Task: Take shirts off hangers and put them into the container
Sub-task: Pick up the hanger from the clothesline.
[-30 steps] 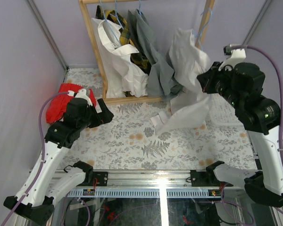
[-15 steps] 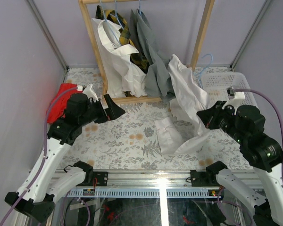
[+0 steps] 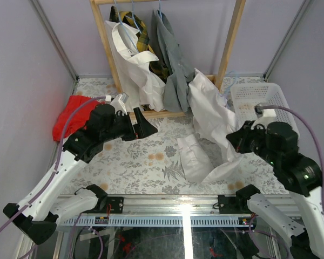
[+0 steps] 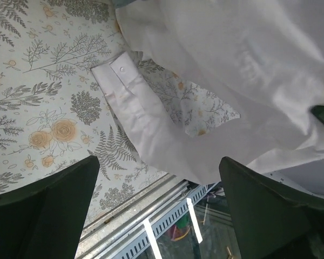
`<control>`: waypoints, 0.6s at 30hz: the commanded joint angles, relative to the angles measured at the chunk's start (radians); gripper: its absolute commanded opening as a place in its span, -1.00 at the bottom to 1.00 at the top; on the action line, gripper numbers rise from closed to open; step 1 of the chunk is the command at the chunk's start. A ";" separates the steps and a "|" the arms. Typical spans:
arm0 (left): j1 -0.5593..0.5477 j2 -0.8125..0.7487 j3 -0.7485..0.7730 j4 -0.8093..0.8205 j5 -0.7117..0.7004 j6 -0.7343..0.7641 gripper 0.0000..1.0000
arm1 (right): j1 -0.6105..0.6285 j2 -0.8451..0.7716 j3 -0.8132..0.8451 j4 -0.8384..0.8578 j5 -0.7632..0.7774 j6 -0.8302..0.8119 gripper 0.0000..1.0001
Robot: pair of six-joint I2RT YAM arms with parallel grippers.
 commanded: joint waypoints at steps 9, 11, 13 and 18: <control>-0.026 -0.072 0.087 -0.015 -0.205 -0.012 0.83 | -0.002 0.021 0.479 -0.232 0.013 -0.161 -1.00; -0.027 -0.096 0.087 -0.021 -0.247 -0.018 0.83 | -0.001 0.039 0.534 -0.313 0.007 -0.152 -1.00; -0.026 -0.115 0.085 -0.024 -0.275 -0.021 0.84 | -0.003 0.058 0.575 -0.378 -0.023 -0.148 -1.00; -0.026 -0.110 0.095 -0.013 -0.245 -0.023 0.82 | -0.002 0.082 0.447 -0.438 -0.241 -0.153 -1.00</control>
